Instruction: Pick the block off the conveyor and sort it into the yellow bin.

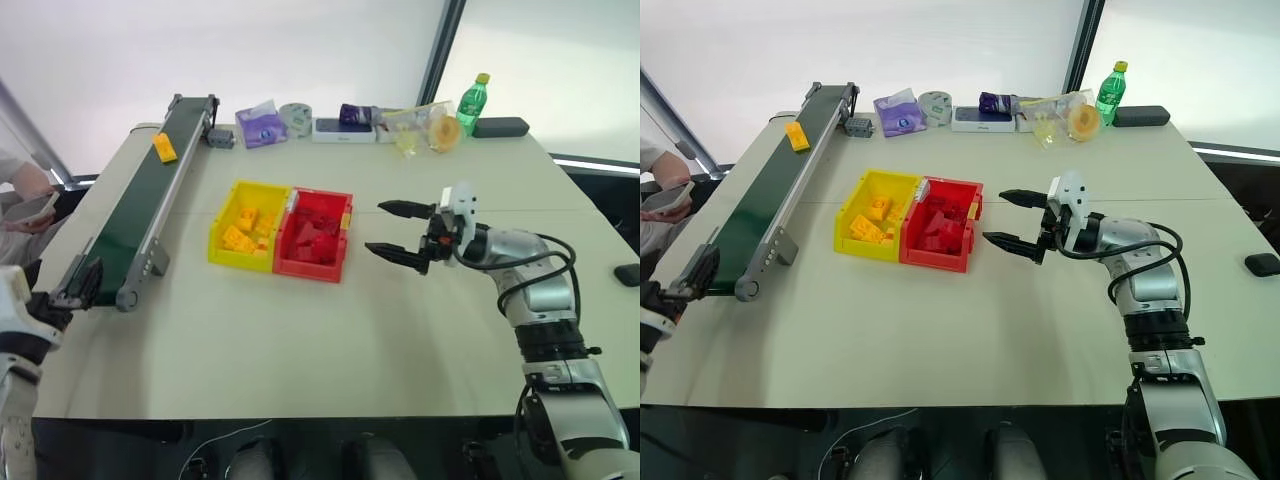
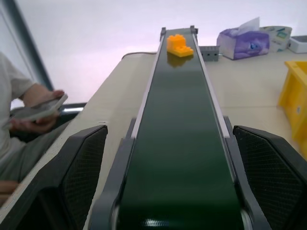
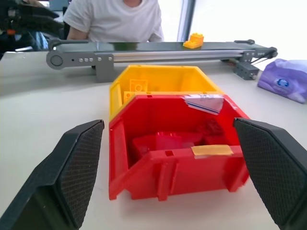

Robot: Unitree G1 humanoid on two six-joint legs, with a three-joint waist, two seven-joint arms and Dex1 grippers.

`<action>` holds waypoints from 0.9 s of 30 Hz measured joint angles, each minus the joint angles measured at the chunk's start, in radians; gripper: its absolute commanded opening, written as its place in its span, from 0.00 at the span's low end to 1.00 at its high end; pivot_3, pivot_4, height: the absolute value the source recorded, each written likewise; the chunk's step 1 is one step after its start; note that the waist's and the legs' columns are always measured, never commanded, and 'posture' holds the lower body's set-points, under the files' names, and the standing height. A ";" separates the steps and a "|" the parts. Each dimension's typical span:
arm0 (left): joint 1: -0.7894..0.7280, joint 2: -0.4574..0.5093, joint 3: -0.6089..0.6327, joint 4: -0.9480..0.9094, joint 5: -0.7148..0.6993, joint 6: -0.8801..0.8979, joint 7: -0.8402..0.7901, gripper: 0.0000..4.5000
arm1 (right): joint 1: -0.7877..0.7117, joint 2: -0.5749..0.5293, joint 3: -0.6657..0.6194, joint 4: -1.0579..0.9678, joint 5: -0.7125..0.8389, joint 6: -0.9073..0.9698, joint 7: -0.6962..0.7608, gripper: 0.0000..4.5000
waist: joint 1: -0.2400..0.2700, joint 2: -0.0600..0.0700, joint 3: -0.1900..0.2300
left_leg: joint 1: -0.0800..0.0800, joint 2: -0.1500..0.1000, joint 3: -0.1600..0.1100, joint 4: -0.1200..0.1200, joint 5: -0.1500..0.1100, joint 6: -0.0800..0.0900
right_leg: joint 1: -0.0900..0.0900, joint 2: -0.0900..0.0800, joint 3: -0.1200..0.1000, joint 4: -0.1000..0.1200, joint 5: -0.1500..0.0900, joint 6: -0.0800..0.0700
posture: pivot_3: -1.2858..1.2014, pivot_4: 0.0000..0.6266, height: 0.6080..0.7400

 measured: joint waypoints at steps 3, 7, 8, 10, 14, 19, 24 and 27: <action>0.011 -0.001 -0.001 -0.010 -0.016 0.006 -0.002 0.98 | -0.012 0.001 0.003 0.008 -0.001 -0.009 0.005 1.00 | 0.000 0.000 0.000 | 0.000 0.000 0.000 0.000 0.000 0.000 | 0.000 0.000 0.000 0.000 0.000 0.000 | 0.52 0.24 1.00; 0.000 0.002 -0.001 -0.022 -0.033 0.006 -0.007 0.98 | -0.015 0.001 0.004 0.019 -0.004 -0.015 0.011 1.00 | -0.002 0.000 0.000 | 0.000 0.000 0.000 0.000 0.000 0.000 | 0.000 0.000 0.000 0.000 0.000 0.000 | 0.52 0.24 1.00; -0.003 0.005 -0.001 -0.022 -0.033 0.006 -0.008 0.98 | -0.015 0.001 0.004 0.021 -0.007 -0.015 0.013 1.00 | -0.002 0.000 0.000 | 0.000 0.000 0.000 0.000 0.000 0.000 | 0.000 0.000 0.000 0.000 0.000 0.000 | 0.52 0.24 1.00; -0.014 0.014 -0.007 -0.022 -0.033 0.006 -0.012 0.98 | -0.015 0.001 0.004 0.022 -0.007 -0.015 0.014 1.00 | -0.003 0.000 0.000 | 0.000 0.000 0.000 0.000 0.000 0.000 | 0.000 0.000 0.000 0.000 0.000 0.000 | 0.52 0.24 1.00; -0.030 0.039 -0.023 -0.022 -0.050 0.018 -0.026 0.98 | -0.015 0.001 0.004 0.022 -0.007 -0.015 0.014 1.00 | -0.003 0.000 0.000 | 0.000 0.000 0.000 0.000 0.000 0.000 | 0.000 0.000 0.000 0.000 0.000 0.000 | 0.52 0.24 1.00; 0.003 0.069 -0.030 -0.040 -0.040 0.066 -0.010 0.98 | -0.014 0.000 0.004 0.021 -0.007 -0.015 0.014 1.00 | -0.005 0.000 0.000 | 0.000 0.000 0.000 0.000 0.000 0.000 | 0.000 0.000 0.000 0.000 0.000 0.000 | 0.52 0.24 1.00; 0.049 -0.062 0.000 -0.152 -0.117 0.018 0.025 0.98 | -0.014 0.000 0.004 0.019 -0.007 -0.015 0.014 1.00 | -0.004 0.000 0.000 | 0.000 0.000 0.000 0.000 -0.001 0.001 | 0.000 0.000 0.000 -0.001 0.000 0.000 | 0.52 0.24 1.00; 0.087 -0.090 0.011 -0.156 -0.116 -0.016 0.036 0.98 | -0.014 0.002 0.004 0.020 -0.007 -0.015 0.014 1.00 | -0.004 0.000 0.000 | 0.000 0.000 0.000 0.000 -0.001 0.001 | 0.001 0.000 0.000 -0.001 0.000 0.000 | 0.52 0.24 1.00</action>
